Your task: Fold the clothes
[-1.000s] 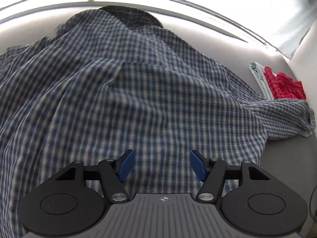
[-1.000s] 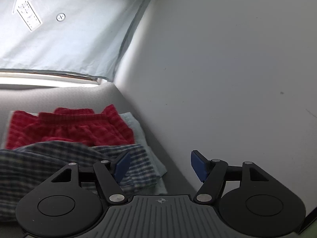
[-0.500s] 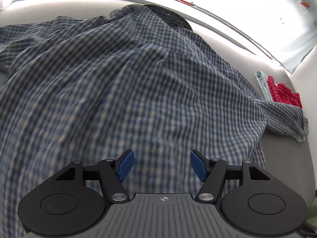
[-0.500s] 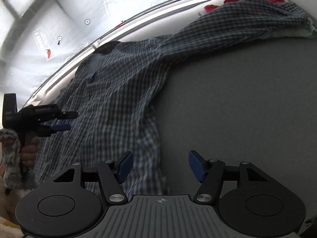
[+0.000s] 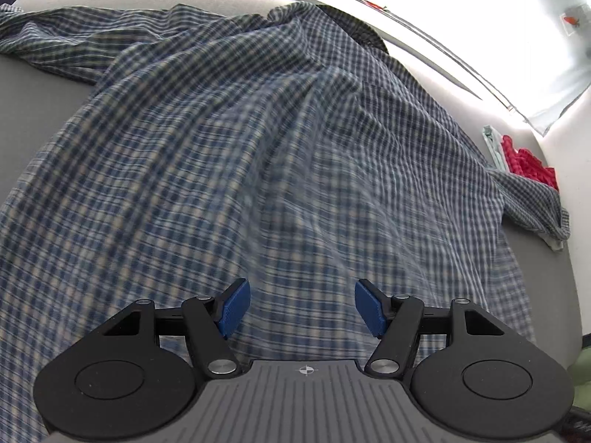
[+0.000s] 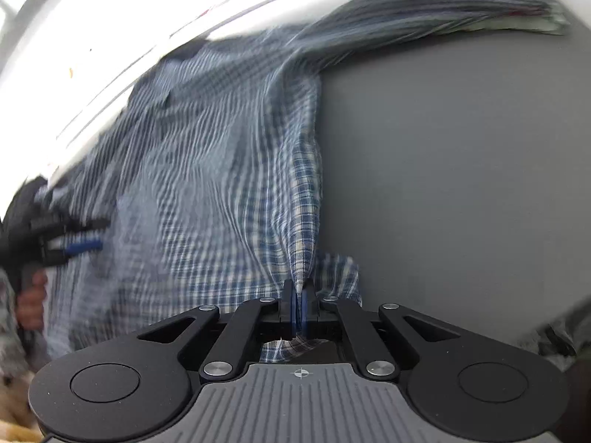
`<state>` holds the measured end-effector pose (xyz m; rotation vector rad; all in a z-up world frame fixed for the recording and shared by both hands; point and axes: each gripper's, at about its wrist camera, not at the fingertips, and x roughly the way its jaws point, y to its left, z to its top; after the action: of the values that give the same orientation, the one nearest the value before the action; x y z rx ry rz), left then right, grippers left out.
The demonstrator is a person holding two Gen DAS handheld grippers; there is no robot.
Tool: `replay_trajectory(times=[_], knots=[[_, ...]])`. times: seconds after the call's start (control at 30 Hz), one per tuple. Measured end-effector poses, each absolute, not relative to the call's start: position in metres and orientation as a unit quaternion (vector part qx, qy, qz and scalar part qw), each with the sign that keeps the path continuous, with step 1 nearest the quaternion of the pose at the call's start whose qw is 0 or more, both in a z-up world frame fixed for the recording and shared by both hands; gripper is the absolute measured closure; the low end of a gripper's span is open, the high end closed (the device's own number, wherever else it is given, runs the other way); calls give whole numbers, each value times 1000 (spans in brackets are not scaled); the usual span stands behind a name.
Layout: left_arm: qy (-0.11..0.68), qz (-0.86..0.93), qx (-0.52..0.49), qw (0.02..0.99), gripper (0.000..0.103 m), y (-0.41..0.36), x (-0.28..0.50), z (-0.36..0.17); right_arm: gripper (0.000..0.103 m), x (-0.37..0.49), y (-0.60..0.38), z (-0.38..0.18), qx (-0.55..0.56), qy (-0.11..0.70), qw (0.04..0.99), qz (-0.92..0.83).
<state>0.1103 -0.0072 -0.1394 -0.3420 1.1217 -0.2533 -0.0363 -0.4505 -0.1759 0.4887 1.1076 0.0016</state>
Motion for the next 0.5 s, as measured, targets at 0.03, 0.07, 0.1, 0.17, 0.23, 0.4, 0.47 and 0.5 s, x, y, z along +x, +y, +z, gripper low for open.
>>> replay_trajectory(times=[0.03, 0.07, 0.1, 0.17, 0.23, 0.4, 0.47, 0.5], knots=[[527, -119, -162, 826, 36, -5, 109, -139, 98, -40, -454, -171, 233, 520, 822, -7], [526, -118, -163, 826, 36, -3, 108, -139, 98, -41, -455, -170, 229, 522, 821, -15], [527, -116, -164, 826, 36, 0, 108, -140, 98, -41, -456, -171, 224, 525, 821, -22], [529, -110, -166, 825, 36, 4, 108, -141, 98, -37, -459, -179, 206, 541, 814, -50], [527, -102, -167, 827, 36, 10, 107, -139, 98, -34, -462, -189, 194, 555, 805, -75], [515, -88, -157, 838, 36, 25, 111, -128, 92, -28, -463, -180, 184, 553, 805, -107], [507, -82, -147, 845, 36, 33, 118, -123, 60, -18, -462, -164, 180, 528, 823, -107], [503, -77, -141, 849, 36, 36, 122, -120, 54, -9, -462, -157, 181, 517, 831, -101]])
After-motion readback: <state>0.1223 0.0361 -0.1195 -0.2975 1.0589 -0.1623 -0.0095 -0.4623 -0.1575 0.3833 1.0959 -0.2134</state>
